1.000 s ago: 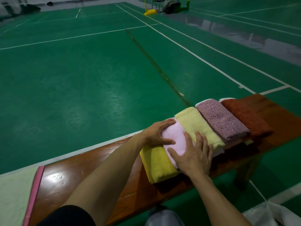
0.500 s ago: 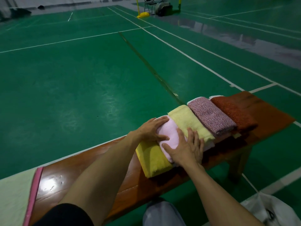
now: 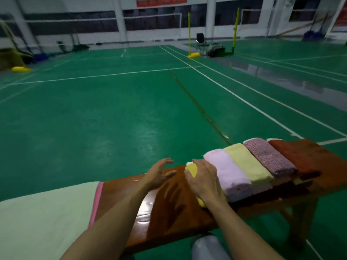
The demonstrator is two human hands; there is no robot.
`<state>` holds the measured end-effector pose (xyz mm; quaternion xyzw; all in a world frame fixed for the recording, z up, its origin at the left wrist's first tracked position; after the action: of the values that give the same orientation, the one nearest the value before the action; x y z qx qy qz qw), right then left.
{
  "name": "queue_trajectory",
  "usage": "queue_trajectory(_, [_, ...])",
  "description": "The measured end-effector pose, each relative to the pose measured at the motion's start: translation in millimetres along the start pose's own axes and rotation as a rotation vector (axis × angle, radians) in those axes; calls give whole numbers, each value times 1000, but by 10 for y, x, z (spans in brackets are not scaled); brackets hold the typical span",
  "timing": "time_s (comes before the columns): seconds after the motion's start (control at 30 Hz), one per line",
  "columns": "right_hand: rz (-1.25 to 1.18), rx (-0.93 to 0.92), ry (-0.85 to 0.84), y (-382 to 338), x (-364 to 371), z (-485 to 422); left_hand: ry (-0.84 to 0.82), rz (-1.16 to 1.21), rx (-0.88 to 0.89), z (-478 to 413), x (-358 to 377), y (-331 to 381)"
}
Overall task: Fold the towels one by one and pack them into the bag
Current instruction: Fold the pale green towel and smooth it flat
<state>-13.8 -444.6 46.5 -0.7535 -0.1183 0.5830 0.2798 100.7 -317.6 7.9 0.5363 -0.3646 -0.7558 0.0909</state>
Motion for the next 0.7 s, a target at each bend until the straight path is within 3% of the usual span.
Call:
queue_trajectory(0.27, [-206, -167, -309, -1297, 1188, 398, 163, 47, -228, 984, -901, -1400])
queue_trajectory(0.43, [-322, -232, -410, -1922, 1792, 646, 243, 52, -363, 1521, -1285, -2155])
queue_trajectory(0.7, [-438, -181, -531, -2284, 2501, 739, 261, 71, -475, 1866, -1312, -2784])
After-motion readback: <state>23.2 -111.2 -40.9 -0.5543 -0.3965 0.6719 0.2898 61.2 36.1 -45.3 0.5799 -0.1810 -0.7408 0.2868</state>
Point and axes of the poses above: each hand's wrist, its own z-axis away from the middle knuckle, its own x-axis out of the palm, y = z × x, the point moved 10 cm from there along -z, towards the middle knuckle, and after that the axes turned 14 degrees about -x, right-handed, at the moved point
